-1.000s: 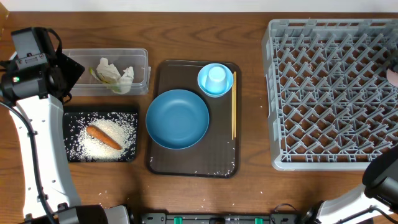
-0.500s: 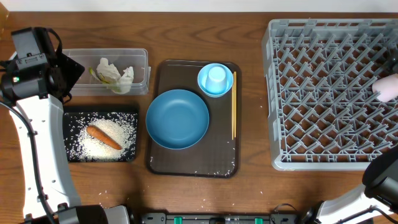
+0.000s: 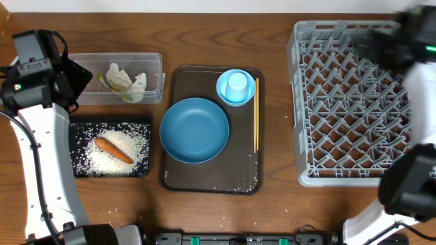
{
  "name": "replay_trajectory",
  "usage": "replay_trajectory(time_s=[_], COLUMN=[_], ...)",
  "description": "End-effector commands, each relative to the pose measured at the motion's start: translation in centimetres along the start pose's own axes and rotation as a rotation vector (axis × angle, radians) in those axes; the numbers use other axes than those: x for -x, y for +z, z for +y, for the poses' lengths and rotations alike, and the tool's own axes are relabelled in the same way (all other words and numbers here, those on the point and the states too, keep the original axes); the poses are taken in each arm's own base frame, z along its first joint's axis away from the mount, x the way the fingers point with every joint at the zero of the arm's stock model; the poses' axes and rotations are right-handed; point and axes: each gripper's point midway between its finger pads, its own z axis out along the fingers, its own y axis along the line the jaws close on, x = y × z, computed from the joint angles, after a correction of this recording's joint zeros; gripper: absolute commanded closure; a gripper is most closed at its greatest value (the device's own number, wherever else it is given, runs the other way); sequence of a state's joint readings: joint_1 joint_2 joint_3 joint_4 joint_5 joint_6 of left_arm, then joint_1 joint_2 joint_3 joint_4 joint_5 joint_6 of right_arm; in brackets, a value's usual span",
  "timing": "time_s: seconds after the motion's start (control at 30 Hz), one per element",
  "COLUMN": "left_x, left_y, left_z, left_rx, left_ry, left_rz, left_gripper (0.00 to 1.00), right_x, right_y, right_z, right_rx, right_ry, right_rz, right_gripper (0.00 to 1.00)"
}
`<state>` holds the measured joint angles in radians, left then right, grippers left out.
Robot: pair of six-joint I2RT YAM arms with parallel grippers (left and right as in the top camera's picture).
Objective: Sort waste into correct bins and load items into the dishwasher rack
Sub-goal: 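Reach the right gripper to the light blue cup and grasp it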
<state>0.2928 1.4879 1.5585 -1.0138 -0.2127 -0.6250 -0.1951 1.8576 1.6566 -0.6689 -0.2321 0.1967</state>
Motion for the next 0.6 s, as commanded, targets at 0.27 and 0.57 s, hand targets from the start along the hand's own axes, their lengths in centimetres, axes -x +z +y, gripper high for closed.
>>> replay_trajectory(time_s=[0.27,0.57], left_x=[0.2,0.2], left_y=[0.0,0.0], left_z=[0.1,0.1], left_rx=[0.007,0.007], left_ry=[-0.005,-0.005], left_rz=[-0.004,-0.004], left_gripper=[0.02,0.02], right_x=[-9.0,-15.9], right_y=[2.0,6.9], right_z=[23.3,26.7], right_rx=[0.096,-0.020], right_ry=[-0.395,-0.446], right_rz=[-0.024,0.005], right_gripper=[0.08,0.08])
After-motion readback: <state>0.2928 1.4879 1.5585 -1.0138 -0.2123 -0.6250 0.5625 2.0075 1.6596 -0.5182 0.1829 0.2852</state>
